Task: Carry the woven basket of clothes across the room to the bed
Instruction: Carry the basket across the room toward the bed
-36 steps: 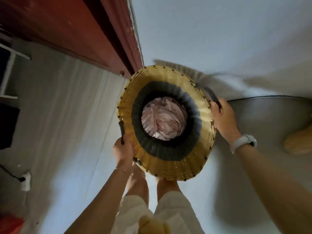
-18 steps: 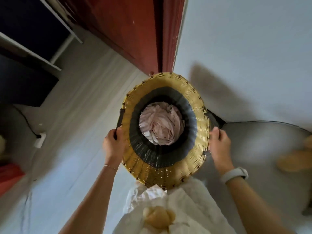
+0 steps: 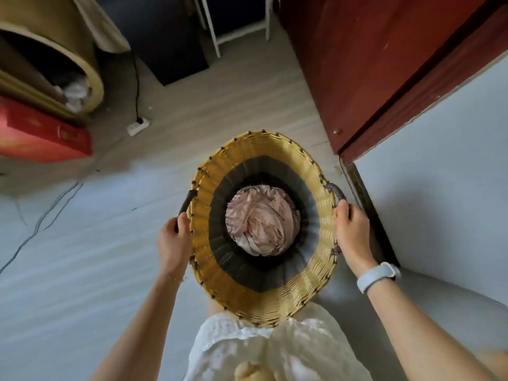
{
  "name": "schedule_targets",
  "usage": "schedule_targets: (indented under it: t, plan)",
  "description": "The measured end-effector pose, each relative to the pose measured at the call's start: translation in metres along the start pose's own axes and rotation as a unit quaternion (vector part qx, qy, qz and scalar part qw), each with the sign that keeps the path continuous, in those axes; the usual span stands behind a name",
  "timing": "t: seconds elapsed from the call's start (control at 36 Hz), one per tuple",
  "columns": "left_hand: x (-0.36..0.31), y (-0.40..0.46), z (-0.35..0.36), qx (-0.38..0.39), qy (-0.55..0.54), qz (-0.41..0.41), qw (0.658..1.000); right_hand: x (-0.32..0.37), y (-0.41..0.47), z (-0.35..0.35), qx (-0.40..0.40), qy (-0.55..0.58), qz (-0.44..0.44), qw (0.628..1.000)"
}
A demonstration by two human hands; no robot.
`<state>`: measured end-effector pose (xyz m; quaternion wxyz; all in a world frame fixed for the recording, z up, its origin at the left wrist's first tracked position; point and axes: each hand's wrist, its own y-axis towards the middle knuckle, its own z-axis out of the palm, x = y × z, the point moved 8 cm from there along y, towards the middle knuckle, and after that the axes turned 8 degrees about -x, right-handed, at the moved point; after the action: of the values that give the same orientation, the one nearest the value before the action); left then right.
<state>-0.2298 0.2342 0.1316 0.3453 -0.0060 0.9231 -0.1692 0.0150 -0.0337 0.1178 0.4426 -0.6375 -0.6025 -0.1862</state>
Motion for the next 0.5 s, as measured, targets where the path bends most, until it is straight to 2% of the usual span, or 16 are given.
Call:
schedule_targets:
  t: [0.25,0.42,0.5]
  plan:
    - [0.123,0.008,-0.121,-0.110,-0.092,-0.116,0.983,0.048,-0.070,0.124,0.110,-0.062,-0.083,0.988]
    - [0.220,0.003,-0.203,-0.204,-0.192,-0.234,0.931,0.110,-0.145,0.217,0.162,-0.098,-0.166,0.968]
    - [0.270,0.001,-0.245,-0.242,-0.208,-0.281,0.905,0.143,-0.196,0.271,0.205,-0.116,-0.212,0.949]
